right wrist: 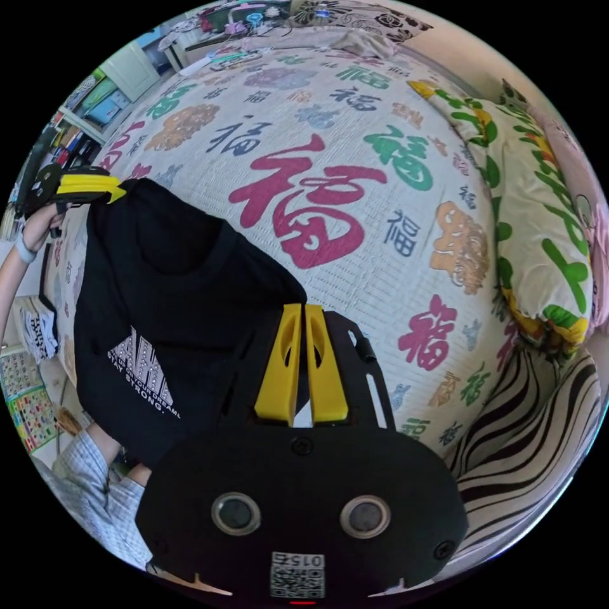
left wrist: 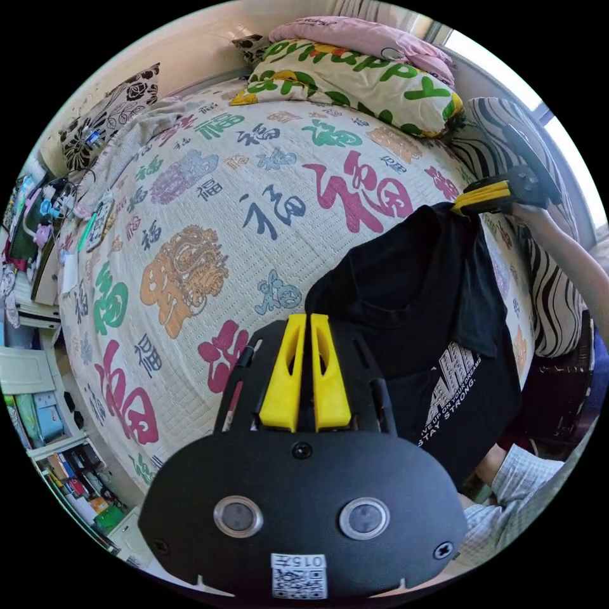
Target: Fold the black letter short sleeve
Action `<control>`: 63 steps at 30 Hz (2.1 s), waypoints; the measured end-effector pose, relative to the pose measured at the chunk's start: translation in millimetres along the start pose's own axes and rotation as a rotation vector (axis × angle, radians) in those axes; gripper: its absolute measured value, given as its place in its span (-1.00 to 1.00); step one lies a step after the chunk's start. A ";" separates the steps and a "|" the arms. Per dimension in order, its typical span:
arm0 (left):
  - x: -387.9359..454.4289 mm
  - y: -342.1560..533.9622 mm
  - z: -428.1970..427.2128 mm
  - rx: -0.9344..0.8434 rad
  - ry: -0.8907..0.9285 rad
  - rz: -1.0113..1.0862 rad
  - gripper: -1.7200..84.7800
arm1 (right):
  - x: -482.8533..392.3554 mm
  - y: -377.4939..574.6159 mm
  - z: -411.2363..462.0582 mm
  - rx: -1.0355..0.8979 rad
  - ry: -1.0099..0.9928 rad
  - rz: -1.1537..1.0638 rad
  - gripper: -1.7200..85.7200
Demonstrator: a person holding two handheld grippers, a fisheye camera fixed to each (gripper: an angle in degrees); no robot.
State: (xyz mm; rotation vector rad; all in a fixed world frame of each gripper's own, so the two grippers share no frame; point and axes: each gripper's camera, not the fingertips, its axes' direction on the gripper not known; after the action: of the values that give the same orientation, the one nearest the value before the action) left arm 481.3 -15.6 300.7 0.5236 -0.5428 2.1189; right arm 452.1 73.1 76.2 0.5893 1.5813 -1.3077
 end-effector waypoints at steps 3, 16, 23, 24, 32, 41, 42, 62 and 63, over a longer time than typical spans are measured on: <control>4.9 -4.7 -25.4 0.059 -0.016 -0.005 -0.95 | 4.3 7.0 -23.7 0.034 0.058 0.048 -0.98; 137.8 218.2 -94.9 0.326 -0.012 0.163 -0.95 | -92.4 200.1 -70.9 0.225 -0.048 -0.138 -0.98; 252.5 398.3 -80.5 0.162 0.069 0.086 -0.95 | -204.9 357.9 -32.4 0.038 -0.215 -0.286 -0.98; 258.4 406.9 -78.2 0.148 0.073 0.069 -0.95 | -212.2 365.6 -26.0 0.013 -0.219 -0.288 -0.98; 300.6 485.8 -57.8 0.033 0.096 -0.022 -0.96 | -273.5 421.9 24.6 -0.106 -0.193 -0.343 -0.97; 317.8 533.5 -36.4 -0.155 0.061 -0.011 -0.97 | -278.5 441.0 56.5 -0.202 -0.208 -0.375 -0.97; 316.0 538.8 -35.2 -0.172 0.065 -0.030 -0.97 | -280.7 443.1 61.3 -0.233 -0.201 -0.382 -0.97; 286.5 615.8 -24.8 -0.096 0.371 -0.333 -0.97 | -282.4 420.8 135.5 -0.286 -0.466 -0.090 -0.98; 285.3 619.9 -26.7 -0.097 0.371 -0.351 -0.97 | -281.7 420.5 135.1 -0.290 -0.466 -0.089 -0.98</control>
State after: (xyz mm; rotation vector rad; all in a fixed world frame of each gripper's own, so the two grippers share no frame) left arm -188.5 -147.9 317.4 0.1477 -0.3127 1.7846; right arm 968.9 134.1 136.5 0.0262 1.3779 -1.1474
